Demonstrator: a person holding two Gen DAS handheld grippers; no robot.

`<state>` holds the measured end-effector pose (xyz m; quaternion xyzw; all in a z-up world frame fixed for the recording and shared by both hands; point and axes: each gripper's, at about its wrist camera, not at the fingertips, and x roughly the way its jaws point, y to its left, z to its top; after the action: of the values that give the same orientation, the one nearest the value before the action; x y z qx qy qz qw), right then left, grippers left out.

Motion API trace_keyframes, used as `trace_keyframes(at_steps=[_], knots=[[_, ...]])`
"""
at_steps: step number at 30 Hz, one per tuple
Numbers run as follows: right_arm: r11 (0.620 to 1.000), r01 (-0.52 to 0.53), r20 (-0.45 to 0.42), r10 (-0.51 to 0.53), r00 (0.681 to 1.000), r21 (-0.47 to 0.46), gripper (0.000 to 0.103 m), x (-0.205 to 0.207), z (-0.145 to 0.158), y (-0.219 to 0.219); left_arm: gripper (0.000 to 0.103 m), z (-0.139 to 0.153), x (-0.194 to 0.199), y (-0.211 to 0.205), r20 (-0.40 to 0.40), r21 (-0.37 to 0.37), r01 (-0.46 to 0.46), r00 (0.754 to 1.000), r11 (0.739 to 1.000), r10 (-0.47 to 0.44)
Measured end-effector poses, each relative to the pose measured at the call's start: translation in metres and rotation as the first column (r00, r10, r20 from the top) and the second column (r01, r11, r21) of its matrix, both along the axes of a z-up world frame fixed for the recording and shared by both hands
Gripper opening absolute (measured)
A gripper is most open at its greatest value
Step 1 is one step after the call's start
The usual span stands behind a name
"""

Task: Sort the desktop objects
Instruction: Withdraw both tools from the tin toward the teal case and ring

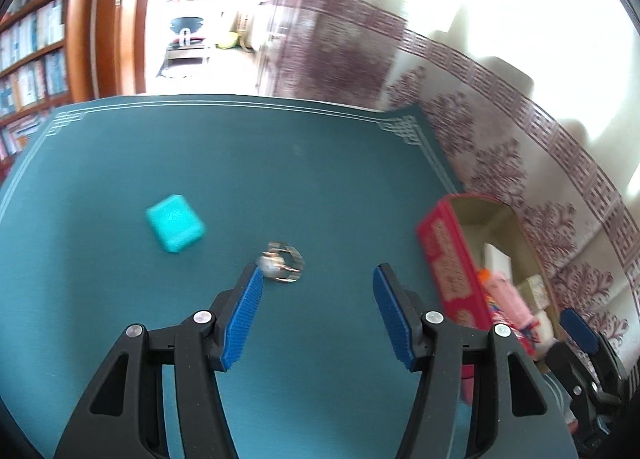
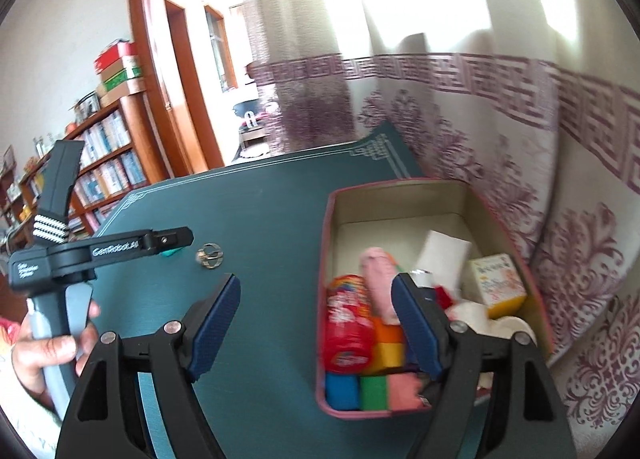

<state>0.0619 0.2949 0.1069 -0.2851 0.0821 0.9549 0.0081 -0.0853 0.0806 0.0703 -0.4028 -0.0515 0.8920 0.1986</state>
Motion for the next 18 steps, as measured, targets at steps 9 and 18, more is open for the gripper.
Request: trace_keyframes(at_steps=[9,18], knots=[[0.989,-0.146,0.039,0.145,0.989,0.035,0.082,-0.026,-0.009,-0.054,0.069,-0.021,-0.031,-0.050,0.040,-0.045,-0.120,0.992,0.992,0.122],[0.979,-0.202,0.104,0.196,0.975,0.041,0.082,-0.045,-0.029,-0.073,0.069,-0.050,-0.071,-0.064,0.146,-0.058,-0.188,0.970,0.980,0.195]])
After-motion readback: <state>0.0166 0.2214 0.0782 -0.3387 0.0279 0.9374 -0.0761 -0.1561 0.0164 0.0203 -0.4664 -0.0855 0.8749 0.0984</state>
